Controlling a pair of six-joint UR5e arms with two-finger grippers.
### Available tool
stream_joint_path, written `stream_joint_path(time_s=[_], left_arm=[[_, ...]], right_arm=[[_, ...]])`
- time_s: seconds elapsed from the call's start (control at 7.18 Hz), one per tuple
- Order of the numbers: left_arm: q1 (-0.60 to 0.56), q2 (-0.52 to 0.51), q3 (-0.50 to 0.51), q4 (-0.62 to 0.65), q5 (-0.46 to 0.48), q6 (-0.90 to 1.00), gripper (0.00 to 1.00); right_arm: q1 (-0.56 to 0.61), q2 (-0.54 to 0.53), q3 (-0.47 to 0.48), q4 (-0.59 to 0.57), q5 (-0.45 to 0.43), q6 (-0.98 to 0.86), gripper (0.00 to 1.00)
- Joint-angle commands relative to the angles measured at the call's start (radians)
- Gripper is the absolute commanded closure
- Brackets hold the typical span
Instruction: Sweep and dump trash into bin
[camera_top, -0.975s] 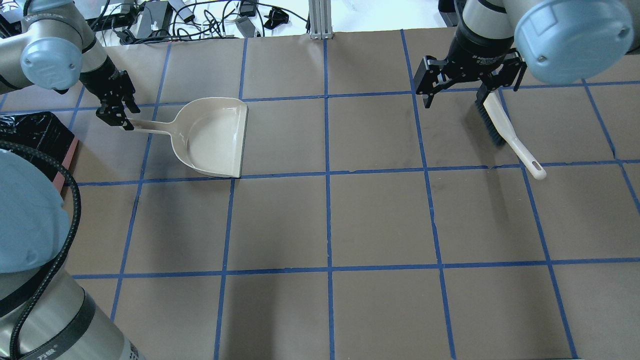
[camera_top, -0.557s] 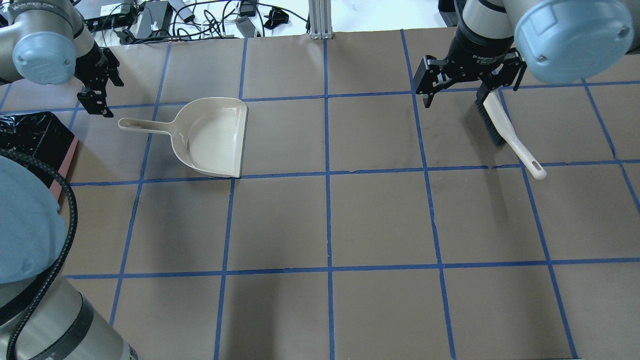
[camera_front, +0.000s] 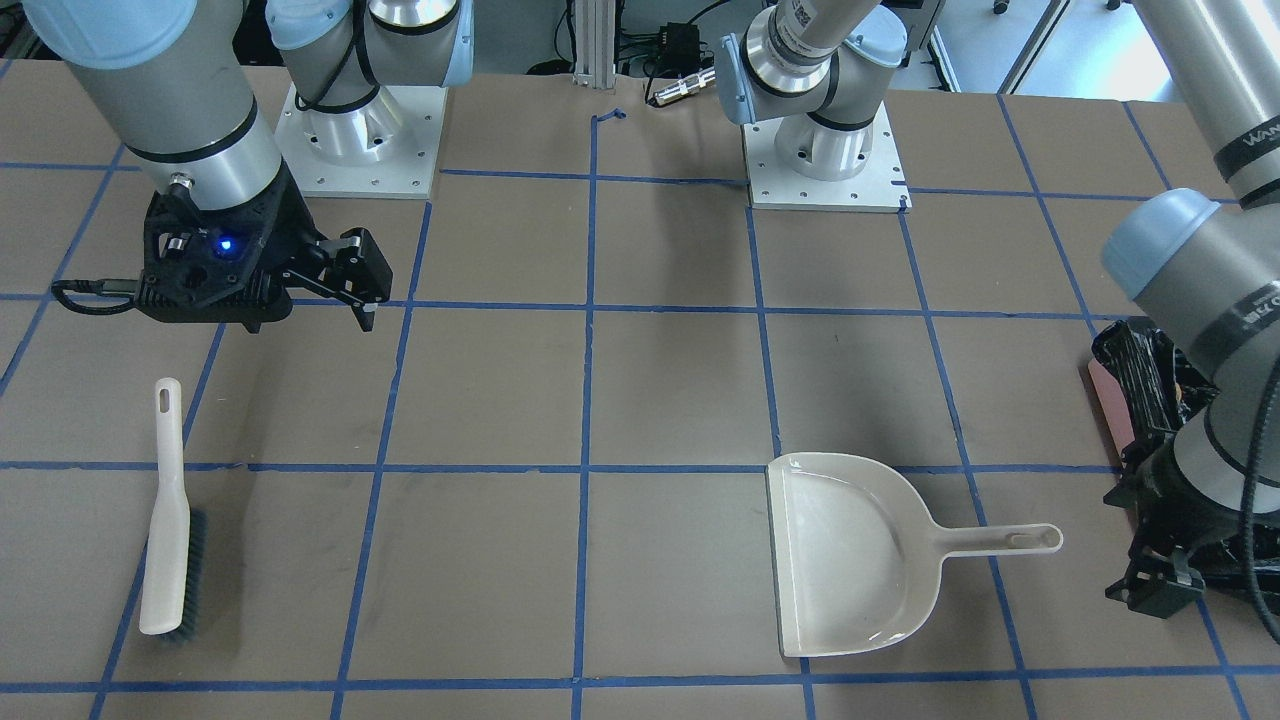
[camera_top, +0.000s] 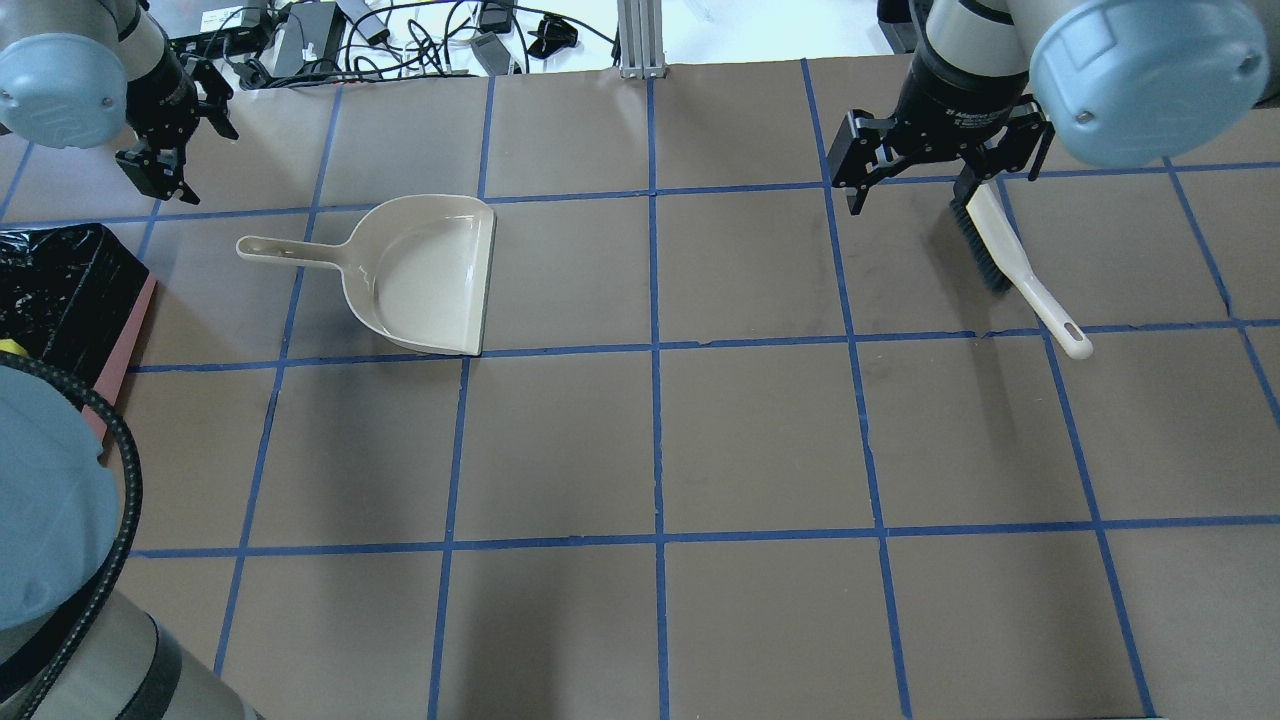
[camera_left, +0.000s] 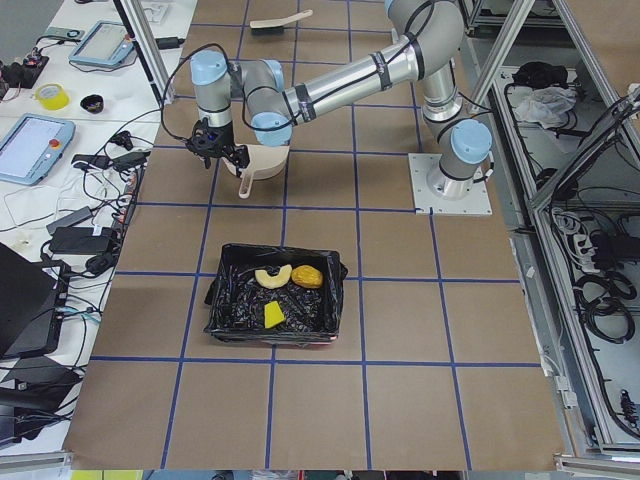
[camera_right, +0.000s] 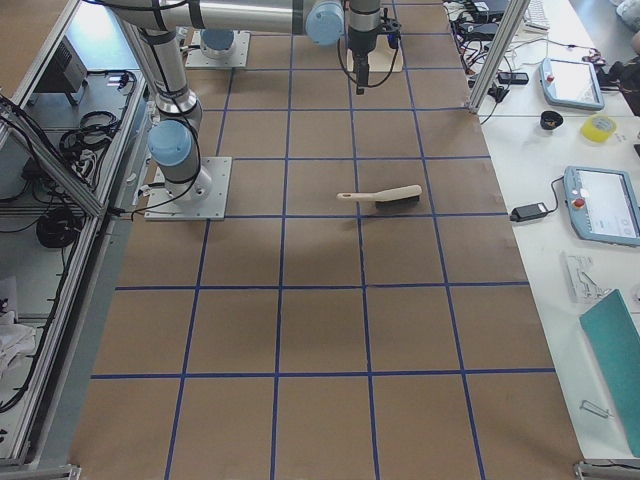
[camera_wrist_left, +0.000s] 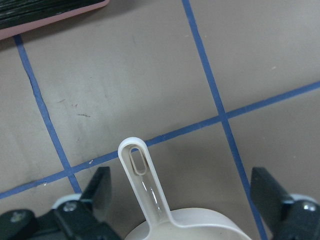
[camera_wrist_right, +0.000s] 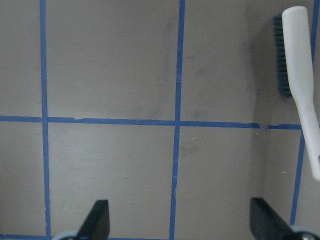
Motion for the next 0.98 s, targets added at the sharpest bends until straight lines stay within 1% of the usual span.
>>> stream_joint_path(time_s=[0.0, 0.28, 0.56, 0.7, 0.84], left_arm=[[-0.044, 0.067, -0.004, -0.002, 0.001, 0.3, 0.0], [-0.094, 0.147, -0.022, -0.005, 0.0, 0.534, 0.0], [-0.146, 0.21, -0.049, -0.031, -0.013, 0.668, 0.0], [-0.186, 0.245, -0.058, -0.034, -0.048, 0.737, 0.0], [-0.234, 0.258, -0.073, -0.032, -0.046, 0.806, 0.0]], right_arm=[[0.0, 0.001, 0.0, 0.0, 0.001, 0.001, 0.0], [0.0, 0.001, 0.0, 0.0, 0.001, 0.001, 0.0], [0.0, -0.001, 0.0, -0.002, 0.001, 0.001, 0.0], [0.0, -0.001, 0.0, 0.0, 0.0, 0.001, 0.0], [0.0, 0.001, 0.0, -0.002, 0.001, 0.001, 0.0]])
